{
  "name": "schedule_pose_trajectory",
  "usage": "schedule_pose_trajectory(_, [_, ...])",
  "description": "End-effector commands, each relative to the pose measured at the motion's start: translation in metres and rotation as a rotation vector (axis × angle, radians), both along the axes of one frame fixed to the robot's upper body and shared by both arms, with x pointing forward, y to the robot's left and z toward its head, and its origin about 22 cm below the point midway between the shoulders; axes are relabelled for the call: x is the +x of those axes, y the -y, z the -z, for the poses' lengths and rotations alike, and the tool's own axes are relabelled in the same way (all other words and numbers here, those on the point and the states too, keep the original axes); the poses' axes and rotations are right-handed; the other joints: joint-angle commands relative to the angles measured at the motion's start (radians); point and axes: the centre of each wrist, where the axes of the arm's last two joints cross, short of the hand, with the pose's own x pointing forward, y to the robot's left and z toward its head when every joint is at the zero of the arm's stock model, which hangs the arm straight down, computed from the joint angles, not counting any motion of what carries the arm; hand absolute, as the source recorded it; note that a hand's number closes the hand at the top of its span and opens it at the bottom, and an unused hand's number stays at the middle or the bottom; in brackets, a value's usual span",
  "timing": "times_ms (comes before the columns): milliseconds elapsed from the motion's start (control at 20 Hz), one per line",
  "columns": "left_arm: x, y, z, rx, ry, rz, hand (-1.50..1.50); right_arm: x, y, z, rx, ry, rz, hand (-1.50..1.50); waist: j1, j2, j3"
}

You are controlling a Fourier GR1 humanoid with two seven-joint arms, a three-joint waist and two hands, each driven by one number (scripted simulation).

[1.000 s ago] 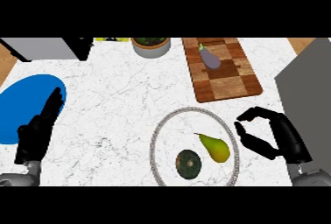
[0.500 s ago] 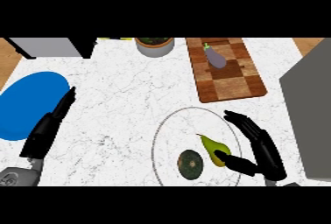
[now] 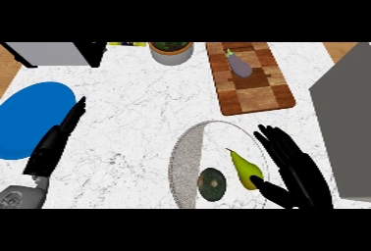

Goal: Pick the pear from the placemat and place it in the tiered shelf

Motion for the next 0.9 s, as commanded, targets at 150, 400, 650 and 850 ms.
schedule_pose_trajectory(150, [0.000, -0.004, 0.001, 0.005, -0.012, 0.001, 0.00, -0.008, -0.043, -0.040, -0.327, -0.064, 0.170, -1.50, 0.007, 0.001, 0.000])
schedule_pose_trajectory(400, [0.009, -0.003, 0.002, 0.012, 0.003, 0.011, 0.00, -0.034, -0.098, -0.058, -0.410, -0.200, 0.237, -1.50, 0.006, 0.007, 0.004])
schedule_pose_trajectory(650, [-0.007, -0.001, 0.021, 0.008, 0.014, 0.012, 0.00, -0.032, -0.120, -0.037, -0.503, -0.261, 0.326, -1.50, 0.018, 0.009, 0.007])
schedule_pose_trajectory(850, [-0.006, -0.015, 0.000, -0.009, -0.012, 0.029, 0.00, -0.028, -0.119, -0.042, -0.504, -0.257, 0.350, -1.50, 0.020, 0.008, 0.008])
